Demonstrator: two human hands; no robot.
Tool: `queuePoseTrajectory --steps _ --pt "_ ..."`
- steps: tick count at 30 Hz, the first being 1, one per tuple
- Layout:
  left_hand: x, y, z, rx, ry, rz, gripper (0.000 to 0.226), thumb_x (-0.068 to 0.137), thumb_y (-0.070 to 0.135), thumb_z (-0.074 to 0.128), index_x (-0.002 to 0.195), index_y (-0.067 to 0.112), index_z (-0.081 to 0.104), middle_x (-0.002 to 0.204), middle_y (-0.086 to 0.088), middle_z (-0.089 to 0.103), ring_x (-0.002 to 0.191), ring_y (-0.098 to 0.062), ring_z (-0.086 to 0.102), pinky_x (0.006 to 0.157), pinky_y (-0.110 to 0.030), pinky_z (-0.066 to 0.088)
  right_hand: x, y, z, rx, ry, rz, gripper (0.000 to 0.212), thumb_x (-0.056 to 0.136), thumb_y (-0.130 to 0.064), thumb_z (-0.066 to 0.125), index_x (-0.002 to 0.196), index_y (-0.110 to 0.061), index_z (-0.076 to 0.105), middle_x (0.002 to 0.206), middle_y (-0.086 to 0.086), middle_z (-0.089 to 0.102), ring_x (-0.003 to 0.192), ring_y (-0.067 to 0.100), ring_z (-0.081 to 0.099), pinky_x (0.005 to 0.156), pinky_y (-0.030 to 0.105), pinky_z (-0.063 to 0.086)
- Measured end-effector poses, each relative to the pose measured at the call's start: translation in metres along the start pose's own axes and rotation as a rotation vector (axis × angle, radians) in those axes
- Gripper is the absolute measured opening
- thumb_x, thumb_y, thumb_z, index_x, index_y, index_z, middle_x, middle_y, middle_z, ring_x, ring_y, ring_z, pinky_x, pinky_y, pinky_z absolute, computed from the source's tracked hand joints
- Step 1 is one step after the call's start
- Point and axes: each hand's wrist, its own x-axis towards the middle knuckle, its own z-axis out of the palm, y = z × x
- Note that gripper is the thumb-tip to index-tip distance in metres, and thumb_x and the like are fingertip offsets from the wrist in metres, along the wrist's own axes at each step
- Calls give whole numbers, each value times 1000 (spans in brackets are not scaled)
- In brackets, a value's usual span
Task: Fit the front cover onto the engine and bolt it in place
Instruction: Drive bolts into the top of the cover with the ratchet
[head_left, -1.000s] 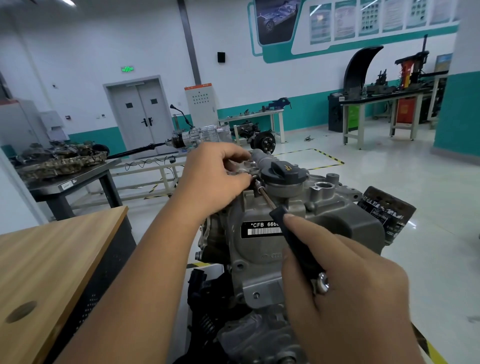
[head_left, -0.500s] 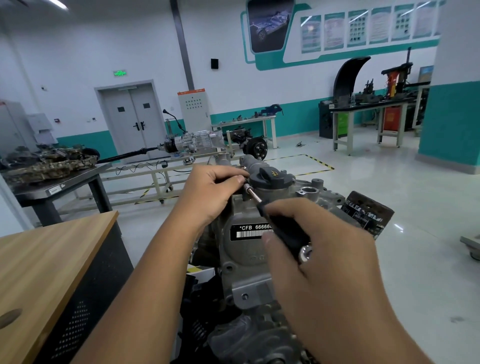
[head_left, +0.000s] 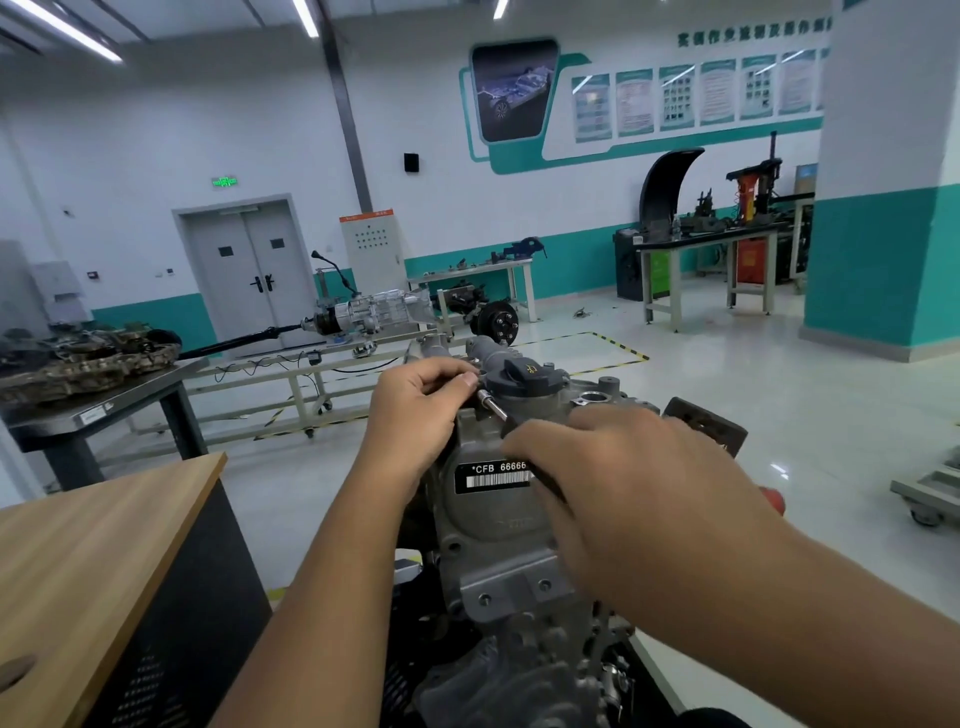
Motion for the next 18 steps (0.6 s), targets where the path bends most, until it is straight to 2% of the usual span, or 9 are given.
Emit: queuePoseTrajectory --steps 3,6,7,9,11,12,14,16,18 --pt "2 0 1 -36 9 -20 22 90 10 72 79 27 81 87 9 78 85 -3 72 81 -23 52 -10 4 15 173 -14 -4 31 101 -32 50 132 -34 48 98 -6 57 85 19 62 75 38 57" --pt "2 1 3 -50 21 -37 28 91 11 72 74 32 79 83 12 77 80 3 69 76 -17 48 -20 -1 32 502 11 122 43 97 -36 65 136 -46 49 103 -18 64 97 5 62 79 15 51" --pt "2 1 4 -53 18 -46 29 92 12 72 74 34 79 82 12 77 79 3 69 76 -18 48 -21 -6 36 685 29 217 39 95 -31 70 128 -48 58 95 -21 69 91 1 64 72 9 48" --pt "2 1 5 -60 17 -63 29 92 13 71 76 36 78 81 11 76 77 1 69 78 -23 51 -17 -15 39 1118 90 451 36 92 -20 74 113 -49 69 72 -25 68 56 14 61 50 12 45" --pt "2 1 5 -51 17 -78 26 93 14 71 78 34 79 81 10 76 76 0 69 79 -27 52 -16 -22 32 1248 115 509 37 93 -19 72 115 -48 67 58 -20 63 39 15 49 42 22 42" --pt "2 2 5 -48 18 -88 25 93 14 71 78 34 79 81 10 76 77 -2 70 80 -29 53 -15 -18 28 1088 119 412 40 94 -22 71 122 -48 60 65 -20 65 42 13 53 43 23 44" --pt "3 3 5 -54 21 -115 26 92 13 71 77 32 79 81 8 77 81 -8 71 83 -34 56 -9 -9 15 547 32 114 53 95 -22 66 133 -46 36 76 -9 65 54 15 61 50 26 51" --pt "4 3 6 -60 27 -138 24 92 13 72 77 30 80 81 7 77 84 -14 71 86 -38 57 -1 -2 2 65 -59 -87 51 90 -15 60 125 -32 27 68 -6 54 51 17 56 47 37 53" --pt "3 4 6 -67 32 -142 25 92 12 72 76 29 80 80 7 77 81 -13 70 84 -37 58 10 4 -13 -220 -66 -220 39 82 -9 58 103 -21 28 54 -6 44 37 15 45 32 35 46"
